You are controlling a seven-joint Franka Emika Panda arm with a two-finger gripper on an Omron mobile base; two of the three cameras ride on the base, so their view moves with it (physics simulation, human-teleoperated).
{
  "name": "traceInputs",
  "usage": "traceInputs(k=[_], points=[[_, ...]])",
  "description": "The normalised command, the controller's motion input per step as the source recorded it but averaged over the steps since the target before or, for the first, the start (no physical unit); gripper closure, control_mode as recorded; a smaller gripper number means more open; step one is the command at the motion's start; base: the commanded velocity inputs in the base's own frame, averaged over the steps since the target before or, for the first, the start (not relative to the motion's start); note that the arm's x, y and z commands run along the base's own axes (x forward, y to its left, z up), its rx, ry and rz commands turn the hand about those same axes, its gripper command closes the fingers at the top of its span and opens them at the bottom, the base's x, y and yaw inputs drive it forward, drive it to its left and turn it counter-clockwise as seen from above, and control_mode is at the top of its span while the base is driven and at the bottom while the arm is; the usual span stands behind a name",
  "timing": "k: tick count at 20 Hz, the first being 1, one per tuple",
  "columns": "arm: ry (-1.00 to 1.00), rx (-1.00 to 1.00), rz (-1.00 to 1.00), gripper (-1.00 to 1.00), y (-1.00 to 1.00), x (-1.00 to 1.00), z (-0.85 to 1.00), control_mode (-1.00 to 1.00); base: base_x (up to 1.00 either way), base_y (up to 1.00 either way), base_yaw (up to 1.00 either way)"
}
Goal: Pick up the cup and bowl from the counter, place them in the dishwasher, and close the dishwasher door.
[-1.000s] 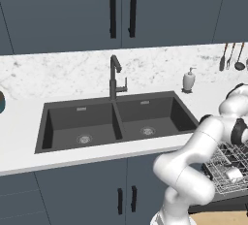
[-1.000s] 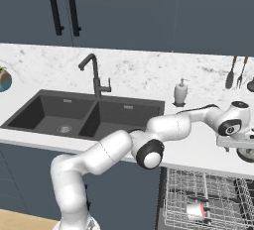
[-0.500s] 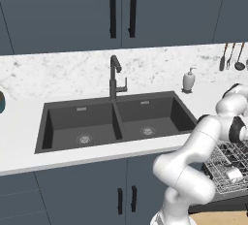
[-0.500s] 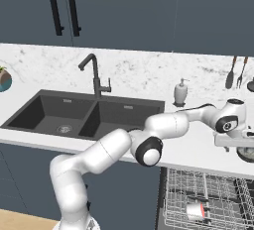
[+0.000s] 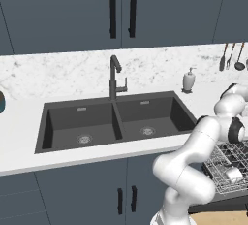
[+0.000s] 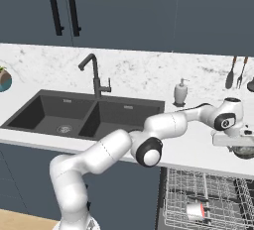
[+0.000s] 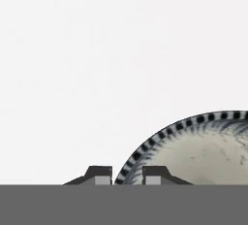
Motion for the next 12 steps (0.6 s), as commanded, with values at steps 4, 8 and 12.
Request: traceInputs(k=[4,8,12], points=[[0.01,0.0,0.0,1.0,0.0,0.0,0.0,-1.0,0.0,0.0,0.0],[-0.14,0.05,0.0,1.0,0.0,-0.35,0.11,-1.0,0.0,0.0,0.0],[-0.32,0.07,0.01,1.0,0.0,-0.84,0.22,-1.0,0.0,0.0,0.0]])
